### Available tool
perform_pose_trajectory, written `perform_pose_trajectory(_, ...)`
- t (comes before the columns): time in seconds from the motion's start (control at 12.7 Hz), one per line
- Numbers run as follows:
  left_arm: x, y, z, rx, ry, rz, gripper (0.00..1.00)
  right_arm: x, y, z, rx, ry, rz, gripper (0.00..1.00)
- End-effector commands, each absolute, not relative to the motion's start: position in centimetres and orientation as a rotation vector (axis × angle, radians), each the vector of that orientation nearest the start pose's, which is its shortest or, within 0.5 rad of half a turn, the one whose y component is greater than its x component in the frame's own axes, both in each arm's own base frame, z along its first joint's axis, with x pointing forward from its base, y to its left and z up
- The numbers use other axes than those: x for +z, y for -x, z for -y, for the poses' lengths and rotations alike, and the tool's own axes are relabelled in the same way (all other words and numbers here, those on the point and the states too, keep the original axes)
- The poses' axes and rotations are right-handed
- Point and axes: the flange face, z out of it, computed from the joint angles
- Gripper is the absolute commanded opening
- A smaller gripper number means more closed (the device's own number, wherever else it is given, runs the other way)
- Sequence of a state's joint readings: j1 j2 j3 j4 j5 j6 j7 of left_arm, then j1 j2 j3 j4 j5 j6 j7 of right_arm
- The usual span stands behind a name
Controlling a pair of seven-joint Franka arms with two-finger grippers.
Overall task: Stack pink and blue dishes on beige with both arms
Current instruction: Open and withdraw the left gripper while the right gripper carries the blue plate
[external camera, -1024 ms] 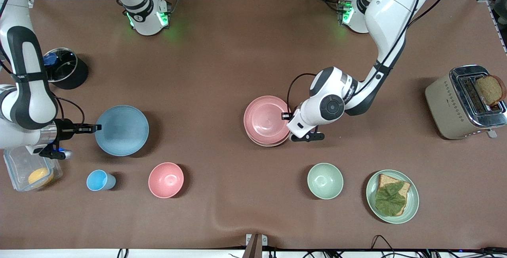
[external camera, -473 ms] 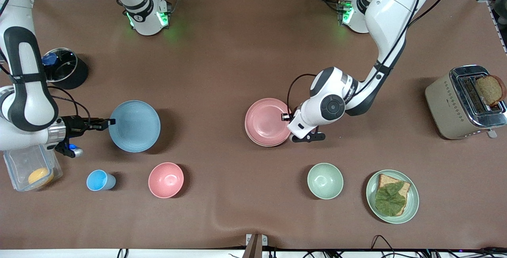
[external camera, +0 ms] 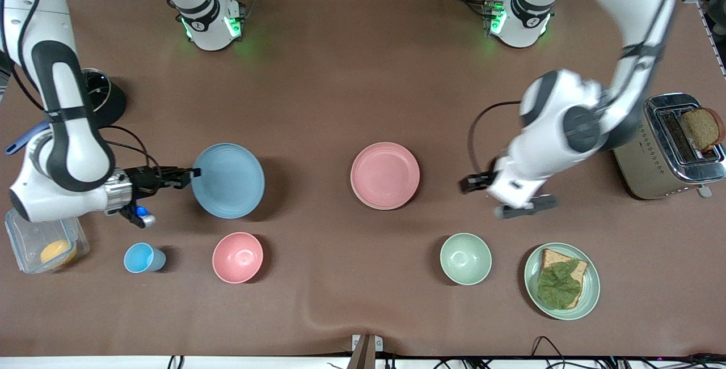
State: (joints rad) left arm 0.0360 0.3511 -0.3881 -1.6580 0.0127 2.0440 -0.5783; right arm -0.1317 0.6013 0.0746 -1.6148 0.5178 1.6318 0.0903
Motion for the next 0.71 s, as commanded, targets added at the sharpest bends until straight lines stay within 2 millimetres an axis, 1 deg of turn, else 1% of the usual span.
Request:
perform_pose_trajectory(0.0, 51.2, -60.4, 15.1, -0.065, 3.169, 0.466, 1.0, 25.9, -62.3, -7.1, 0.818, 2.43, -0.452, 0.0)
perform_pose_trajectory(0.08, 53.9, -60.0, 13.8, -0.042, 3.155, 0.473, 1.0, 25.9, -62.0, -9.2, 0.817, 2.431, -0.431, 0.0)
perform_pose_trajectory(0.16, 56.0, -59.8, 13.0, -0.037, 3.147, 0.463, 1.0, 25.4, -61.5, -11.0, 0.809, 2.427, -0.438, 0.0)
perform_pose_trajectory(0.24, 57.6, -59.5, 12.4, -0.024, 3.145, 0.42, 1.0, 25.2, -61.0, -13.2, 0.787, 2.437, -0.446, 0.0)
perform_pose_trajectory(0.32, 58.6, -59.3, 10.2, -0.015, 3.139, 0.392, 1.0, 25.1, -60.4, -15.7, 0.753, 2.455, -0.47, 0.0)
perform_pose_trajectory(0.39, 59.8, -58.7, 9.3, -0.036, 3.137, 0.352, 1.0, 25.3, -59.9, -18.5, 0.723, 2.48, -0.513, 0.0)
perform_pose_trajectory(0.47, 60.6, -58.0, 9.0, -0.023, 3.129, 0.319, 1.0, 25.5, -59.4, -21.7, 0.701, 2.506, -0.557, 0.0)
perform_pose_trajectory(0.55, 61.8, -56.8, 8.7, -0.028, 3.12, 0.274, 1.0, 25.6, -59.0, -24.3, 0.675, 2.52, -0.614, 0.0)
perform_pose_trajectory(0.63, 62.5, -55.8, 8.9, -0.017, 3.11, 0.231, 1.0, 25.9, -58.6, -26.9, 0.65, 2.497, -0.682, 0.0)
